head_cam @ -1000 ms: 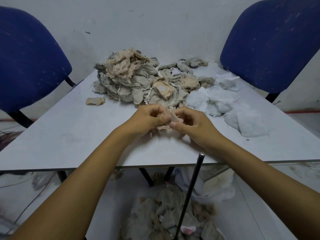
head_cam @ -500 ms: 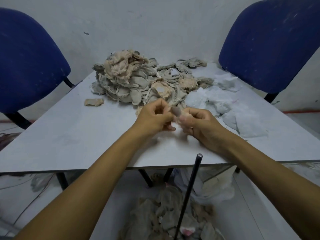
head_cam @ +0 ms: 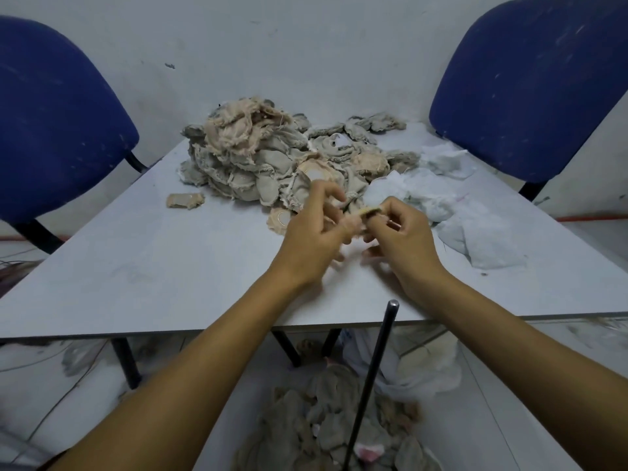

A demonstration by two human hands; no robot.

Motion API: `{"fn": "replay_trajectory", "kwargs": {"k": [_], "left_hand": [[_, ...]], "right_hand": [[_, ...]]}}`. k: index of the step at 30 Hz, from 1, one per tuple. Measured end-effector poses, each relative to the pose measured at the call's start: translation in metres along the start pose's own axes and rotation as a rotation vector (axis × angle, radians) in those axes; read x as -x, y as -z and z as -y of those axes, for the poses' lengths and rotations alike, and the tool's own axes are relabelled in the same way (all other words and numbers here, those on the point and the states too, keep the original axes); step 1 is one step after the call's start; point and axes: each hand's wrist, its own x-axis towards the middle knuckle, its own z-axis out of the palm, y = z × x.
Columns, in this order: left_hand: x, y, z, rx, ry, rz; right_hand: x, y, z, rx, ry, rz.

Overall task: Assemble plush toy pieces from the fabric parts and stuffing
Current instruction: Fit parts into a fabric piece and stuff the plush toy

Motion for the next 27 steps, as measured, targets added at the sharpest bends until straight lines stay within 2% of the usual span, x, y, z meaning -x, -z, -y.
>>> {"fn": "replay_trajectory", "kwargs": {"k": [2,3,5,7,8,10,11,12,15,17,19,23,25,27], "left_hand": [[-0.003,0.005,-0.002,0.372,0.369,0.078],[-0.005,0.008,-0.001,0.46,0.452,0.103],[-0.007,0.011,0.003,0.491,0.457,0.082],[-0.006,0.014,0.005,0.509,0.425,0.007],[-0.007,0.017,0.007,0.554,0.432,0.01],[-0.007,0.024,0.004,0.638,0.417,0.136],[-0.008,0.026,0.003,0.59,0.374,0.179],[-0.008,0.027,0.003,0.481,0.317,0.157],[-0.01,0.033,0.006,-0.03,0.17,-0.054],[-0.008,0.038,0.011,-0.415,0.133,0.013],[-0.006,0.038,0.017,-0.588,0.158,0.128],[-0.001,0.033,0.02,-0.69,0.022,0.083],[0.0,0.031,0.019,-0.593,-0.036,0.052],[-0.001,0.03,0.016,-0.375,0.002,0.029]], "right_hand": [[0.003,0.0,-0.001,0.024,0.032,0.05],[0.005,-0.001,-0.001,0.064,0.046,0.09],[0.006,-0.002,-0.001,0.084,0.049,0.193],[0.005,0.0,0.002,-0.035,0.01,0.269],[0.002,0.002,0.003,-0.139,-0.038,0.253],[-0.006,0.006,0.003,-0.362,-0.191,0.12],[-0.009,0.008,0.002,-0.425,-0.25,0.051],[-0.011,0.008,0.001,-0.436,-0.274,0.014],[-0.01,0.002,-0.003,-0.251,-0.217,0.077],[-0.007,-0.001,-0.003,-0.12,-0.164,0.133],[-0.007,0.0,-0.004,-0.072,-0.144,0.148],[-0.005,-0.001,-0.002,-0.008,-0.111,0.15],[-0.003,-0.003,-0.001,0.103,-0.049,0.167],[-0.001,-0.004,0.0,0.225,0.043,0.219]]}}
